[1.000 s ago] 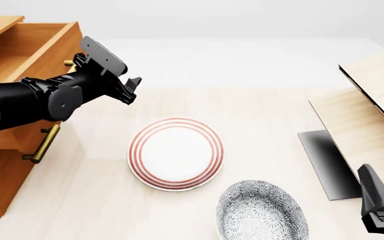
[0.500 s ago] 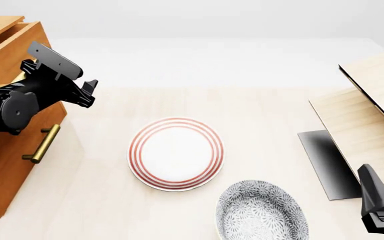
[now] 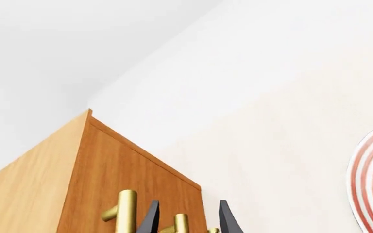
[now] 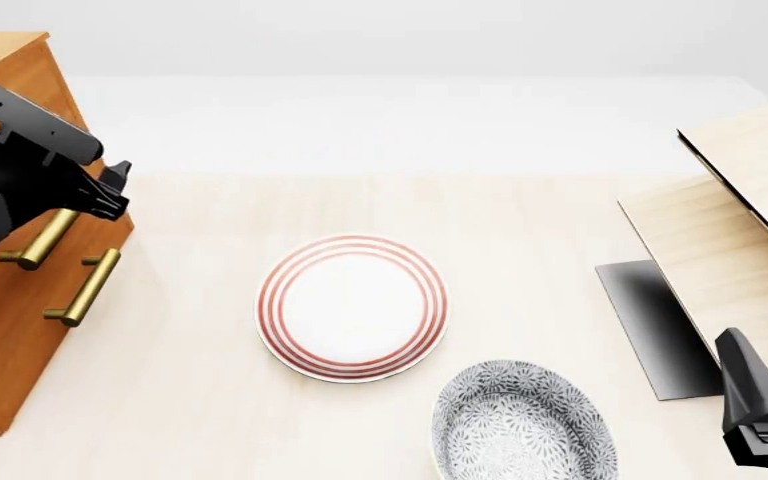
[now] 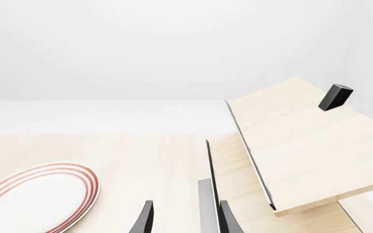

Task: Close the top drawer of the cabinet.

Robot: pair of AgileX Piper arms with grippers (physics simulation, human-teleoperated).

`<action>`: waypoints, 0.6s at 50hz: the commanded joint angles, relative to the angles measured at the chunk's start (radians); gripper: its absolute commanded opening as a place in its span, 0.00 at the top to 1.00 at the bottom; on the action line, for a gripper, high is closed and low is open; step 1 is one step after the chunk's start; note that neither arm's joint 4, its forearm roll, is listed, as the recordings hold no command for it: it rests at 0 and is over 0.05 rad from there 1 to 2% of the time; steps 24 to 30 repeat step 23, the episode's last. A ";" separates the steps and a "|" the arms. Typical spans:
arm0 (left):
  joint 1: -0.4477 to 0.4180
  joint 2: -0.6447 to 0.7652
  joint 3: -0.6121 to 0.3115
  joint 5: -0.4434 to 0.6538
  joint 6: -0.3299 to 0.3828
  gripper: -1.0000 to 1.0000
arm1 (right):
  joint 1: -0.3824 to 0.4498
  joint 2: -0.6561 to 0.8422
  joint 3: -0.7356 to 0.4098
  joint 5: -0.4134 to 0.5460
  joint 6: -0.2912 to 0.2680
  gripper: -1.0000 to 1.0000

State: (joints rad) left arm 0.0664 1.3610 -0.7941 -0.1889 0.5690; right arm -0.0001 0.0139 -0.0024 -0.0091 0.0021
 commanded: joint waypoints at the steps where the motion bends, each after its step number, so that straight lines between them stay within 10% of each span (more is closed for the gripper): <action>1: 0.117 -0.013 0.018 -0.022 0.041 0.00 | 0.000 0.000 0.000 0.000 0.001 0.00; 30: 0.163 -0.001 0.020 -0.030 0.034 0.00 | 0.000 0.000 0.000 0.000 0.000 0.00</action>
